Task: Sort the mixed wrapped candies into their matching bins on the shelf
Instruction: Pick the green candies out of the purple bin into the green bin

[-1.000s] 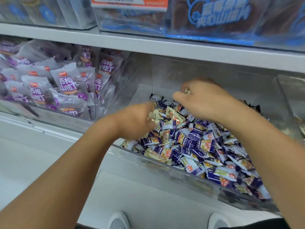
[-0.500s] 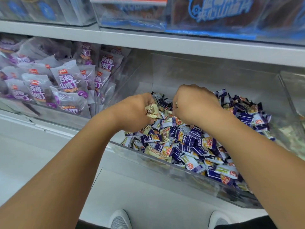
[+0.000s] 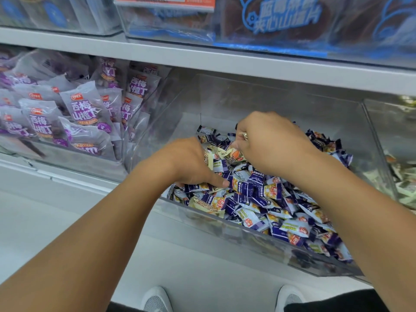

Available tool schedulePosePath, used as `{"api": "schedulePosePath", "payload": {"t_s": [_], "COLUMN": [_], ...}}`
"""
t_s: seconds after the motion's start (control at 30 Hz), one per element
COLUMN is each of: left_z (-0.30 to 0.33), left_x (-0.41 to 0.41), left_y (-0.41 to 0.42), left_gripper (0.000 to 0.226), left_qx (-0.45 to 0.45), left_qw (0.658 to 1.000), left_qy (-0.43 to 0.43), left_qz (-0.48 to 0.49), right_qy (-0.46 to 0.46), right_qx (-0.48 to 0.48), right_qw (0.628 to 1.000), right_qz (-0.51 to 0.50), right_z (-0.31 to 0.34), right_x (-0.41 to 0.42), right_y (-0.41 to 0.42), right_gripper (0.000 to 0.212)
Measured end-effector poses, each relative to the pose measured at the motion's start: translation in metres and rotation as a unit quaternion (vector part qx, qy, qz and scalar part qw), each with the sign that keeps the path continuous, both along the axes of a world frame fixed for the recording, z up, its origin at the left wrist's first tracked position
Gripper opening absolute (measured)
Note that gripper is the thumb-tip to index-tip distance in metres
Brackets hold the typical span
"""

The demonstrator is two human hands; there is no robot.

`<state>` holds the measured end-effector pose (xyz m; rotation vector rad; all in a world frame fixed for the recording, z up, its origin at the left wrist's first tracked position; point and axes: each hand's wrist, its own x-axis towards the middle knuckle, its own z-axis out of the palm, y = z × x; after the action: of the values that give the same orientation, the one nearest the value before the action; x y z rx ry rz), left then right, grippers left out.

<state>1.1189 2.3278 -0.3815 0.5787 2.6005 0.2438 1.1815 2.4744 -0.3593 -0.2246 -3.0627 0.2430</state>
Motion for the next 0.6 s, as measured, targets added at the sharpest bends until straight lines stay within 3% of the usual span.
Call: {"api": "schedulePosePath", "payload": {"t_s": [0.2, 0.4, 0.6], "left_z": [-0.006, -0.008, -0.002], "left_x": [0.002, 0.006, 0.009], "left_y": [0.01, 0.012, 0.002], "left_gripper": [0.041, 0.05, 0.03], "left_qx": [0.022, 0.021, 0.081], "left_qw": [0.999, 1.0, 0.995], "left_qy": [-0.014, -0.016, -0.045], "left_qz": [0.025, 0.012, 0.023], "right_qy": [0.039, 0.088, 0.135], "right_qx": [0.006, -0.019, -0.067], "right_qw": [0.999, 0.996, 0.988], "right_qz": [0.009, 0.009, 0.007], "right_z": [0.006, 0.015, 0.023], "right_x": [0.024, 0.052, 0.083], "right_y": [0.001, 0.004, 0.015], "right_gripper": [0.019, 0.022, 0.017]}}
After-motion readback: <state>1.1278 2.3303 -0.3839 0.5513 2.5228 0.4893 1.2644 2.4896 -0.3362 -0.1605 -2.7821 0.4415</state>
